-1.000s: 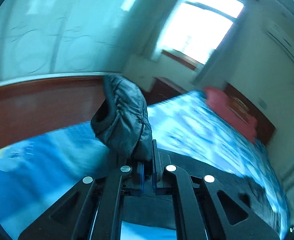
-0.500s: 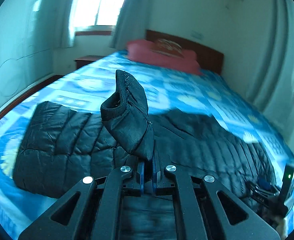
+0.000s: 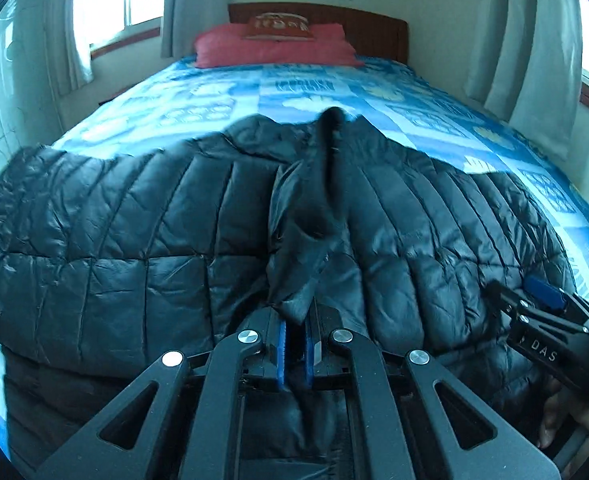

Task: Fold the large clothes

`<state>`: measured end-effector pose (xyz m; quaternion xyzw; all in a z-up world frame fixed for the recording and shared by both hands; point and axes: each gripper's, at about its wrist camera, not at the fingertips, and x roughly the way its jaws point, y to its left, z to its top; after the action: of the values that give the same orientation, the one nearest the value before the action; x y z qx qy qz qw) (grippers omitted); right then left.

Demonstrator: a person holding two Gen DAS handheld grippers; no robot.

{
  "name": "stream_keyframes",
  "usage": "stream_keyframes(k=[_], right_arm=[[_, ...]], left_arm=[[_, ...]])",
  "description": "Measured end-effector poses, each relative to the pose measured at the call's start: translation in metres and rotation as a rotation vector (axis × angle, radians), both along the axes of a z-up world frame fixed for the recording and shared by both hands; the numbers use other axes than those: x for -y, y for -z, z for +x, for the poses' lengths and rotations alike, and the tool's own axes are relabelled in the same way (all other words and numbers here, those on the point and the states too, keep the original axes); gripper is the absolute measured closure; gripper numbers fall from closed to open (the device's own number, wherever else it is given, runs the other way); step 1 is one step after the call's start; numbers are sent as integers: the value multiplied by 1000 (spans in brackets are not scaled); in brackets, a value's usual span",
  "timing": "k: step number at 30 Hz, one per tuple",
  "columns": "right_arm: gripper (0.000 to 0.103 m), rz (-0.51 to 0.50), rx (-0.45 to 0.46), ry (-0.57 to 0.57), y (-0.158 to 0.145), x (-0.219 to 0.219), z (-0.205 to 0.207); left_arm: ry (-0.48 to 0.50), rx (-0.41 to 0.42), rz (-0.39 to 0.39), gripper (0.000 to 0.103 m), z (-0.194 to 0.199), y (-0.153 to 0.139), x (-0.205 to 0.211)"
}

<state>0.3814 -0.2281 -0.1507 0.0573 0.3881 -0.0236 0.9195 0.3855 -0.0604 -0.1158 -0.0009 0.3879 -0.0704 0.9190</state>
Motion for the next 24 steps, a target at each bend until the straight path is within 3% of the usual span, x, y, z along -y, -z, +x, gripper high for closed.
stream_keyframes(k=[2, 4, 7, 12, 18, 19, 21, 22, 24], right_arm=[[27, 0, 0, -6, 0, -2, 0], [25, 2, -3, -14, -1, -3, 1], [25, 10, -2, -12, -6, -3, -1], [25, 146, 33, -1, -32, -11, -15], [25, 215, -16, -122, -35, -79, 17], [29, 219, -38, -142, -30, -91, 24], [51, 210, -100, -179, -18, -112, 38], [72, 197, -108, -189, -16, -117, 40], [83, 176, -93, -197, -23, -122, 41]], left_arm=[[19, -1, 4, 86, -3, -2, 5], [42, 5, -21, 59, -11, -9, 6], [59, 45, -40, 39, -31, -25, 1], [55, 107, -6, 32, -64, -44, -24], [-67, 157, 63, 32, -84, -54, -91], [-96, 157, 70, 32, -84, -53, -104], [-140, 142, 64, 32, -84, -51, -125], [-165, 133, 56, 32, -84, -49, -137], [-199, 127, 40, 32, -83, -50, -155]])
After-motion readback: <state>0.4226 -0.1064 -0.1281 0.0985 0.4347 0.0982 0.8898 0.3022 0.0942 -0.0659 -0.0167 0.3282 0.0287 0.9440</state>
